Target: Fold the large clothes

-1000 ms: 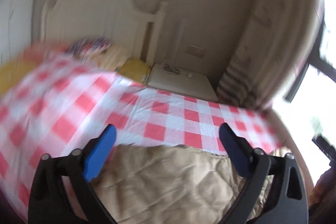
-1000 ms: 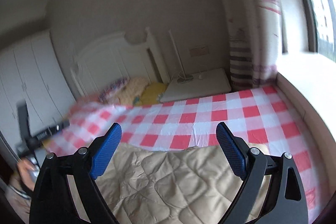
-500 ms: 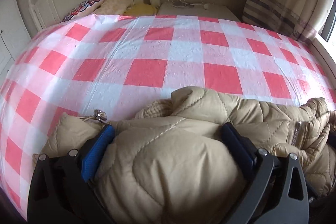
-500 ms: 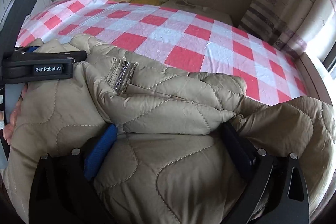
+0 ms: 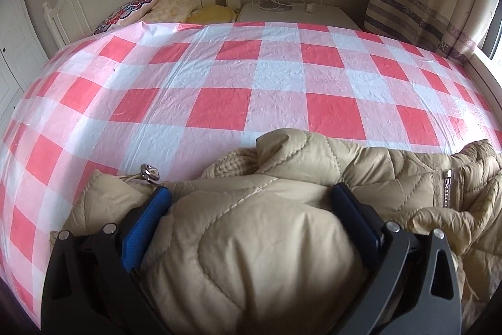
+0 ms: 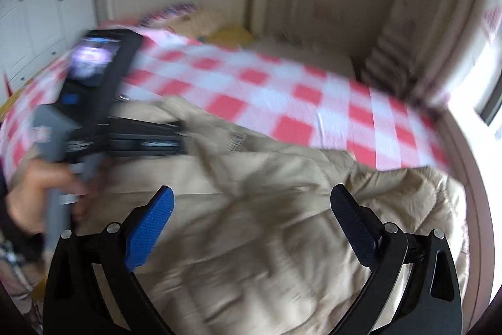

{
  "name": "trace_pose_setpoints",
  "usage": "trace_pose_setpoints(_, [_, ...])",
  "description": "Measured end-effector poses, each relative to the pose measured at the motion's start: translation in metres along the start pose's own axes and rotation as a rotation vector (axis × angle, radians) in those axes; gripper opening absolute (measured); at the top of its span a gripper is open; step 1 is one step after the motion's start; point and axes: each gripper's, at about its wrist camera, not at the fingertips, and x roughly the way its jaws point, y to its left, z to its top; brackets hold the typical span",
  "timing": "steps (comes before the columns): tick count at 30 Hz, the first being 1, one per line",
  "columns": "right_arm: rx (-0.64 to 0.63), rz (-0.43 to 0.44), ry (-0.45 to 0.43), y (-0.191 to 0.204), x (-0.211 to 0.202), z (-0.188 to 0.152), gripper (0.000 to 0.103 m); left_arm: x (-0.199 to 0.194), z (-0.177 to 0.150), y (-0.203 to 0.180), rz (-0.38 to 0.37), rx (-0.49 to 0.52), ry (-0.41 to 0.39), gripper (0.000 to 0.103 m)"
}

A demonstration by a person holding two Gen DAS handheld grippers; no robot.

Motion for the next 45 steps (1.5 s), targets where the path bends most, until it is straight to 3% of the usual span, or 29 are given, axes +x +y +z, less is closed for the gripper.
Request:
trace_pose_setpoints(3, [-0.087,-0.03,0.111,0.027,0.037,-0.025,0.098,0.0,0.0,0.001,-0.002,-0.001,-0.001,0.101])
trace_pose_setpoints(4, [-0.065,-0.026,0.054,0.026,0.041,-0.033,0.098,0.0,-0.001,0.001,0.001,-0.001,-0.002,0.101])
trace_pose_setpoints(5, [-0.022,0.002,0.051,0.019,0.042,-0.034,0.098,0.0,0.0,0.001,-0.003,-0.005,-0.001,0.101])
trace_pose_setpoints(11, [-0.022,0.053,0.092,0.002,0.025,-0.017,0.097,-0.002,0.001,0.001,-0.006,-0.007,-0.001,0.101])
trace_pose_setpoints(15, [0.05,-0.076,-0.005,-0.046,0.018,0.006,0.098,-0.002,0.001,0.001,-0.004,-0.007,-0.001,0.101])
trace_pose_setpoints(17, [0.093,-0.074,0.023,-0.074,0.042,0.009,0.098,-0.002,0.0,0.001,-0.009,-0.009,0.0,0.101])
trace_pose_setpoints(18, [0.102,-0.078,0.097,-0.088,0.068,0.004,0.098,-0.002,0.001,0.001,-0.012,-0.012,-0.001,0.101])
trace_pose_setpoints(20, [0.238,0.101,0.183,-0.115,0.101,-0.008,0.099,-0.003,0.001,0.003,-0.019,-0.026,-0.002,0.101])
trace_pose_setpoints(21, [0.271,0.112,0.176,-0.12,0.1,-0.007,0.099,-0.002,0.0,0.003,-0.02,-0.026,-0.002,0.101])
trace_pose_setpoints(24, [0.199,0.028,0.17,-0.105,0.093,-0.007,0.098,-0.003,0.001,0.003,-0.017,-0.024,-0.003,0.101])
trace_pose_setpoints(27, [0.197,0.013,0.219,-0.105,0.086,0.001,0.098,-0.003,0.001,0.002,-0.013,-0.022,-0.005,0.101])
trace_pose_setpoints(32, [0.362,-0.041,0.047,-0.134,0.06,0.025,0.098,-0.003,0.0,0.002,-0.013,-0.023,-0.004,0.101])
trace_pose_setpoints(34, [0.333,-0.12,0.119,-0.138,0.087,0.021,0.098,-0.003,0.0,0.002,-0.014,-0.023,-0.005,0.101])
trace_pose_setpoints(35, [0.314,-0.117,0.196,-0.139,0.11,0.01,0.098,-0.004,0.0,0.002,-0.017,-0.025,-0.006,0.101])
trace_pose_setpoints(36, [0.358,-0.05,0.227,-0.144,0.122,0.003,0.098,-0.003,0.0,0.003,-0.02,-0.027,-0.007,0.101])
trace_pose_setpoints(38, [0.456,-0.007,0.203,-0.161,0.117,0.0,0.098,-0.003,0.0,0.003,-0.018,-0.026,-0.009,0.101])
trace_pose_setpoints(40, [0.438,-0.009,0.21,-0.159,0.116,-0.001,0.098,-0.001,-0.001,0.004,-0.021,-0.027,-0.006,0.101])
trace_pose_setpoints(43, [0.433,-0.04,0.221,-0.159,0.106,0.002,0.098,-0.001,-0.001,0.004,-0.021,-0.028,-0.006,0.101])
trace_pose_setpoints(45, [0.449,-0.12,0.199,-0.157,0.089,0.01,0.098,-0.002,-0.001,0.003,-0.019,-0.028,-0.006,0.101])
